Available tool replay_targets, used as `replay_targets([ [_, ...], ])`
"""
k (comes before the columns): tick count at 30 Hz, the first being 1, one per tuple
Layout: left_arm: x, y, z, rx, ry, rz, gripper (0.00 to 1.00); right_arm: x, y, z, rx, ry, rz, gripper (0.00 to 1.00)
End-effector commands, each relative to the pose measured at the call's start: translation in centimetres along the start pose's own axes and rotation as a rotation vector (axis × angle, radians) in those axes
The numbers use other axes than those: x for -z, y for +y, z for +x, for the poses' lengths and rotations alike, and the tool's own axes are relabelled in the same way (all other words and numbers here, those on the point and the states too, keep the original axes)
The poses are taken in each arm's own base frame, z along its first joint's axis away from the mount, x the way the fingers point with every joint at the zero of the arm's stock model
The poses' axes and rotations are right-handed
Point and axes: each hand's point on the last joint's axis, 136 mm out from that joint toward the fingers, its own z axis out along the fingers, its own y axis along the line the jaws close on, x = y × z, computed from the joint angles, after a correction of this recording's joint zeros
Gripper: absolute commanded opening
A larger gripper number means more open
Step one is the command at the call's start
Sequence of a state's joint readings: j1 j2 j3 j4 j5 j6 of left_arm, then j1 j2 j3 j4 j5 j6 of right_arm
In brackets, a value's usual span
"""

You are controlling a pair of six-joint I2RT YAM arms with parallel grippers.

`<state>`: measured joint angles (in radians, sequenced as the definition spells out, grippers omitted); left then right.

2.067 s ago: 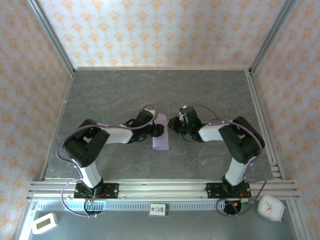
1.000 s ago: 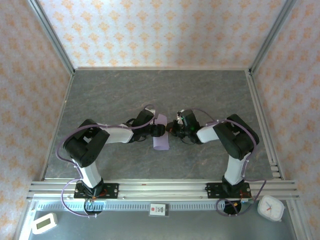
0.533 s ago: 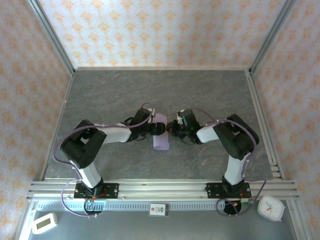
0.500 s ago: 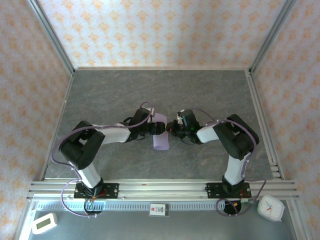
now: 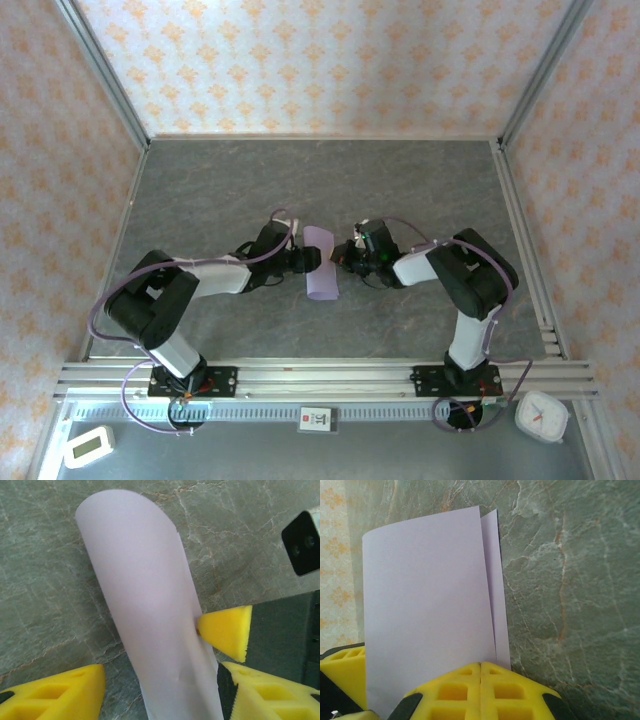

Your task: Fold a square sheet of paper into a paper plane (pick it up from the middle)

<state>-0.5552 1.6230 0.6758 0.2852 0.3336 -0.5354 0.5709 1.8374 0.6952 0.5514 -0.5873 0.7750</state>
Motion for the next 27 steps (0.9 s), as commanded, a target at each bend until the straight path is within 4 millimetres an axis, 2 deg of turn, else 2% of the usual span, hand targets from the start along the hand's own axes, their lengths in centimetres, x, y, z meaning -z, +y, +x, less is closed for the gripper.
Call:
replay_targets([
  [1, 0.2, 0.1, -0.2, 0.01, -0.027, 0.013, 0.61, -0.4, -2.4, 0.9, -0.019, 0.012, 0.085, 0.0],
  [15, -0.7, 1.7, 1.2, 0.006, 0.002, -0.028, 0.61, 1.2, 3.9, -2.1, 0.084, -0.048, -0.026, 0.0],
  [22, -0.9, 1.8, 1.4, 0.001, 0.012, -0.033, 0.61, 2.0, 3.4, -3.4, 0.099, -0.117, 0.038, 0.0],
  [27, -1.2, 2.0, 1.4, 0.008, 0.023, -0.048, 0.61, 1.6, 2.6, -3.0, 0.102, -0.101, 0.059, 0.0],
])
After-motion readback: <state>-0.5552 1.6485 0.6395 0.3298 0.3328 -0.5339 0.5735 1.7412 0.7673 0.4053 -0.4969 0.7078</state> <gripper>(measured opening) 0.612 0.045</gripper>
